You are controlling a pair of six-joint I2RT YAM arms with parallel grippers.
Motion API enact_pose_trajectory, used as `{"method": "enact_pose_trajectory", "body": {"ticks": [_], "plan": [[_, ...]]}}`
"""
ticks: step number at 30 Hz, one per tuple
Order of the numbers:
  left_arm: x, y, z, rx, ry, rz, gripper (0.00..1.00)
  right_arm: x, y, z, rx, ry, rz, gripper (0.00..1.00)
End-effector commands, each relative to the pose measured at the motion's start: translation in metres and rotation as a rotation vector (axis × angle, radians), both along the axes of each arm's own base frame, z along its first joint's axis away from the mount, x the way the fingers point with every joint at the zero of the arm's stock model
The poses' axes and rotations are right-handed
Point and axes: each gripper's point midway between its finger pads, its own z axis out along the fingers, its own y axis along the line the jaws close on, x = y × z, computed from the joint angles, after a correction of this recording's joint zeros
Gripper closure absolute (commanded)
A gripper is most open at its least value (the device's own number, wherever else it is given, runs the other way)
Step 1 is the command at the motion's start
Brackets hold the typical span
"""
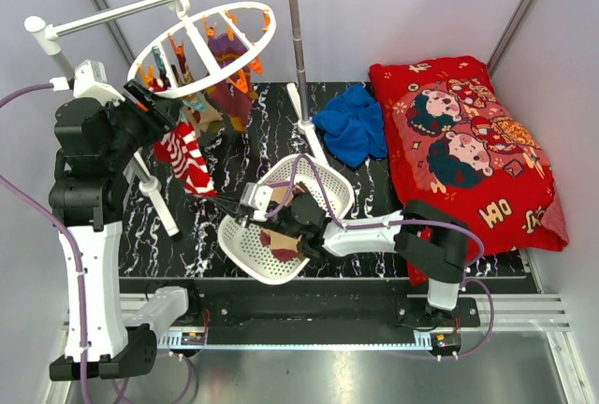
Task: Remove the socks clipped to the hanger
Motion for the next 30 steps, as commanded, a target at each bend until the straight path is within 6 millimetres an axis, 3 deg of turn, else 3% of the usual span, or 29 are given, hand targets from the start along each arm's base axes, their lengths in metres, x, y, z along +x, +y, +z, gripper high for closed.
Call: {"method": "enact_pose_trajectory", "body": {"ticks": [1,7,19,21,23,27,30], "plan": [[0.002,0.006,0.025,0.04,-0.076,0.033,0.39,-0.01,-0.004,0.036,0.061,-0.057,-0.009,1.0],[0.009,0.012,0.031,0.094,-0.058,0.064,0.44,-0.01,-0.003,0.029,0.042,-0.068,-0.024,1.0],[0.012,0.016,0.013,0.144,0.0,0.063,0.47,-0.005,0.001,0.02,0.02,-0.075,-0.049,1.0],[0.01,0.011,0.015,0.16,-0.019,0.028,0.41,-0.004,0.001,0.018,0.022,-0.069,-0.053,1.0],[0.006,0.005,0.017,0.171,-0.049,-0.01,0.3,-0.003,0.0,0.019,0.033,-0.061,-0.058,1.0],[-0.004,0.007,0.023,0.23,-0.092,-0.023,0.24,-0.006,-0.001,0.024,0.051,-0.034,-0.039,1.0],[-0.007,0.008,0.024,0.201,-0.07,-0.007,0.26,-0.004,-0.001,0.022,0.05,-0.026,-0.041,1.0]]}}
